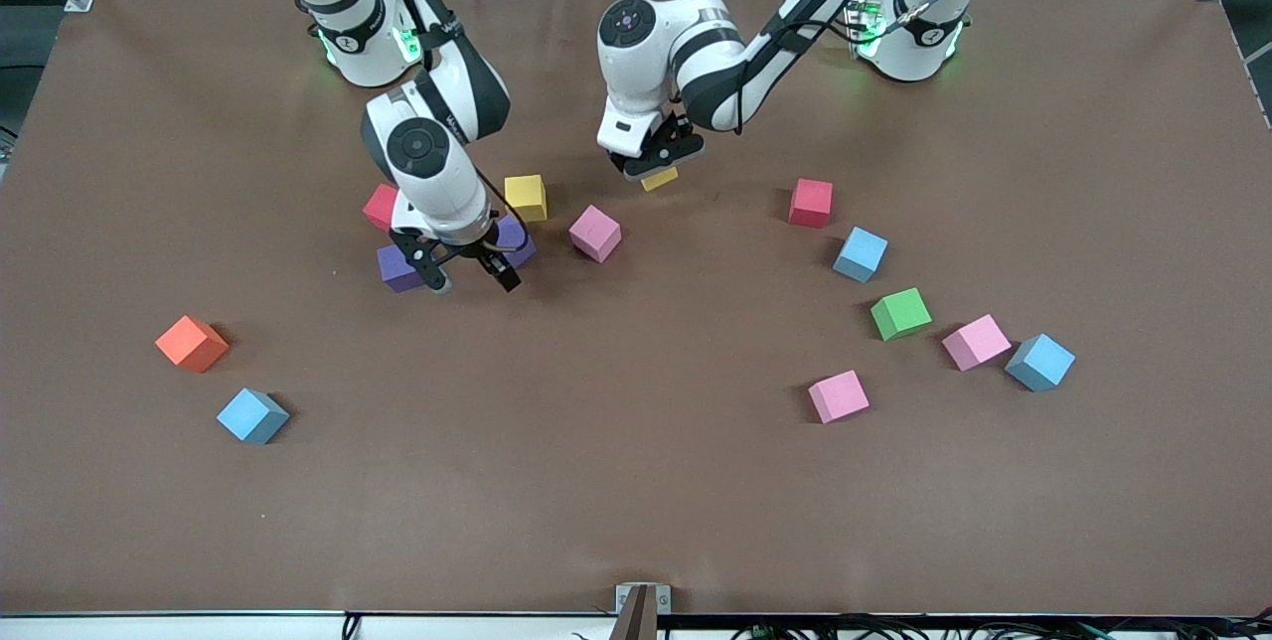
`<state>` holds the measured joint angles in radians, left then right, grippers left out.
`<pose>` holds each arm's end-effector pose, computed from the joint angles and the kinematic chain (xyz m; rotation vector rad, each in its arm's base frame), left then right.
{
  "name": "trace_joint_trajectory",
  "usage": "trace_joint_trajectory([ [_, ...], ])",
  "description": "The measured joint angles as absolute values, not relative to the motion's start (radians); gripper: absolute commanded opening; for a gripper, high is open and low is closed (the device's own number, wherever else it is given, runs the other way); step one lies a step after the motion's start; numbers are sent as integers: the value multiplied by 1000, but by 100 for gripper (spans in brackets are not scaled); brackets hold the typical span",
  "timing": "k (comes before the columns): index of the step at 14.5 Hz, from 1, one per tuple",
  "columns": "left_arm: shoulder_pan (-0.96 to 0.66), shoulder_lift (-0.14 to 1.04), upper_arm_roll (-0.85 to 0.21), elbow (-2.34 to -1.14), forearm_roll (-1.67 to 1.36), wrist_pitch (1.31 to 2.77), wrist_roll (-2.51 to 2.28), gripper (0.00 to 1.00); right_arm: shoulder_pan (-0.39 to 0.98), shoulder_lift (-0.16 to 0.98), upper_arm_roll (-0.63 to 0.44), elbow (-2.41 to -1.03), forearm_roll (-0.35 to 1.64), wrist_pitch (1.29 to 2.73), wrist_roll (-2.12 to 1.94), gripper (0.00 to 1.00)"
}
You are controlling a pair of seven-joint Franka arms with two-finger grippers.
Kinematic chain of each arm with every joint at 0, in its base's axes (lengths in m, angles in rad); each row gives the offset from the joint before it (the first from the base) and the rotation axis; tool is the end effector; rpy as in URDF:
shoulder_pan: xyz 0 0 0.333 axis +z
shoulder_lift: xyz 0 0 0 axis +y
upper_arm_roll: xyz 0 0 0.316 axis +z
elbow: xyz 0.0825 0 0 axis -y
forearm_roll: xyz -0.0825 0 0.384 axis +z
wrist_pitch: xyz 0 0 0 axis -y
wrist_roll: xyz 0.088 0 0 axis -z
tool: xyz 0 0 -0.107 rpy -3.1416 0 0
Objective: Arrange 11 blocks into digit 3
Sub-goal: 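Lift the yellow block with the left gripper while the right gripper moves to pink, then set down the yellow block with the left gripper while the right gripper grasps pink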
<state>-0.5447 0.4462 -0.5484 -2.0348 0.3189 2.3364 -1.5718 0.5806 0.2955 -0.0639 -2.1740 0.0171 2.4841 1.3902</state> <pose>0.2817 -0.5185 0.2473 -3.0552 -0.4382 0.0314 0.4905 0.2788 0.2568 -2.8325 1.3405 -0.0241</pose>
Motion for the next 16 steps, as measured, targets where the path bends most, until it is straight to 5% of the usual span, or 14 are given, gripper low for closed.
trace_joint_trajectory([
  [10,-545,478,-562,-2110,423,2439,-1335,37,583,296,-54,-2169,16,2483,1373,100],
  [16,-556,497,-569,-2115,427,2499,-1335,37,719,346,-46,-2080,16,2481,1329,100],
])
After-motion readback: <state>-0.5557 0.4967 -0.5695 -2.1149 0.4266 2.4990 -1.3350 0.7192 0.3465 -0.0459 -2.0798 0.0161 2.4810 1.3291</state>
